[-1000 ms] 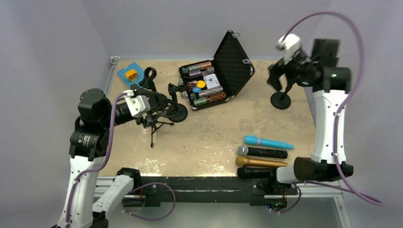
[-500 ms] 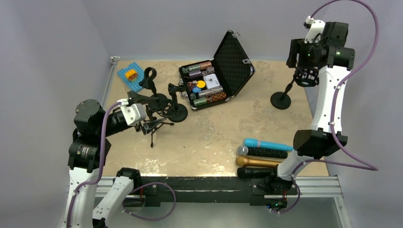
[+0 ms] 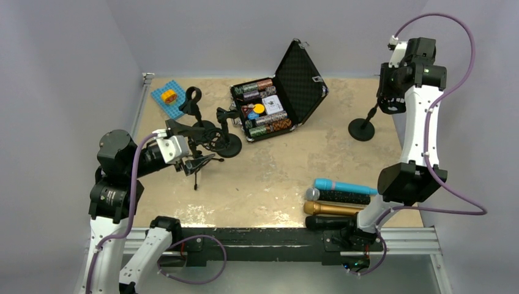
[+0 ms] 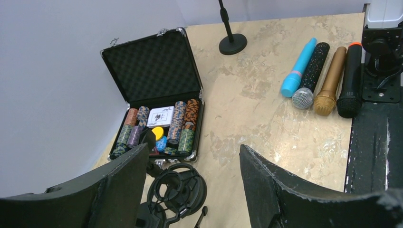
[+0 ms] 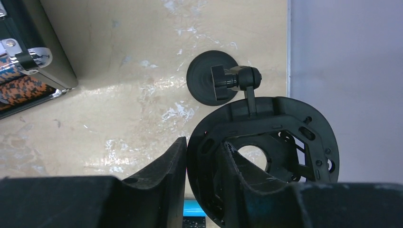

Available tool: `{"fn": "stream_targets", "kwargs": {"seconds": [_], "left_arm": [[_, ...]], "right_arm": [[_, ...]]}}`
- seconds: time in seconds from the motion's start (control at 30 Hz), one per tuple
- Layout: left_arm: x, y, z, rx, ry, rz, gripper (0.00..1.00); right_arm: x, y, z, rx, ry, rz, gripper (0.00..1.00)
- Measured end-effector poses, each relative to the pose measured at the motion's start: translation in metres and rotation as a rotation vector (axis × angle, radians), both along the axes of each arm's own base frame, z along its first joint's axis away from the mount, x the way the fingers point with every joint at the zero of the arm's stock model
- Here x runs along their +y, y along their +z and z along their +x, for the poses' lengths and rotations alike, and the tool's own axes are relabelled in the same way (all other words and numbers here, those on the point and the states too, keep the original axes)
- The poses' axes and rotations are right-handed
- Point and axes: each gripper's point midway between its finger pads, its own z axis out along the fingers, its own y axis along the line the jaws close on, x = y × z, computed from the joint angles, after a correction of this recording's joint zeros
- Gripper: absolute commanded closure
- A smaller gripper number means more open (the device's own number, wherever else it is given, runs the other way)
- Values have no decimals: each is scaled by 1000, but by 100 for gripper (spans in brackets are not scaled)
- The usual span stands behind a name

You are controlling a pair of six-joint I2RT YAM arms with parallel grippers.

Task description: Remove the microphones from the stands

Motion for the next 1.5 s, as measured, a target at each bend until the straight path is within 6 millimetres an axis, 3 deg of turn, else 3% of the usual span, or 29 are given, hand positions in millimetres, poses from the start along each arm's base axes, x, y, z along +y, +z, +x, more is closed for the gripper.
{"fn": "stream_targets", "kwargs": {"seconds": [0.1, 0.23, 0.27, 0.57, 0.67, 0.87, 1.0, 1.13, 1.2, 1.3, 1.43, 1.5], "left_arm": [[0, 0, 1, 1, 0, -1, 26], [0, -1, 2, 7, -1, -1, 26], [-1, -1, 2, 9, -1, 0, 26], [-3, -5, 6, 31, -13, 2, 26], [-4, -8, 9, 47, -24, 3, 26], [-8, -14, 15, 90, -40, 2, 26], [-10, -14, 16, 107, -52, -11, 26], [-12, -14, 13, 118, -69, -17, 26], [-14, -15, 11, 126, -77, -16, 26], [-14, -15, 8, 131, -83, -15, 26], [-14, -14, 6, 126, -85, -16, 26], [-14, -14, 6, 125, -85, -16, 26]], "right_arm": [[3, 0, -5, 1, 1, 4, 73], [3, 0, -10, 6, 1, 8, 98], [5, 0, -11, 5, 7, 13, 100], [31, 5, -35, 20, 115, 54, 100], [60, 11, -54, 32, 216, 68, 100], [143, 37, -95, -37, 527, 102, 100], [192, 44, -123, -57, 727, 146, 100], [223, 42, -136, -36, 850, 175, 100], [230, 39, -135, -17, 866, 177, 89], [225, 38, -124, -14, 821, 145, 85], [202, 41, -109, -31, 704, 104, 71], [189, 47, -102, -54, 640, 82, 59]]}}
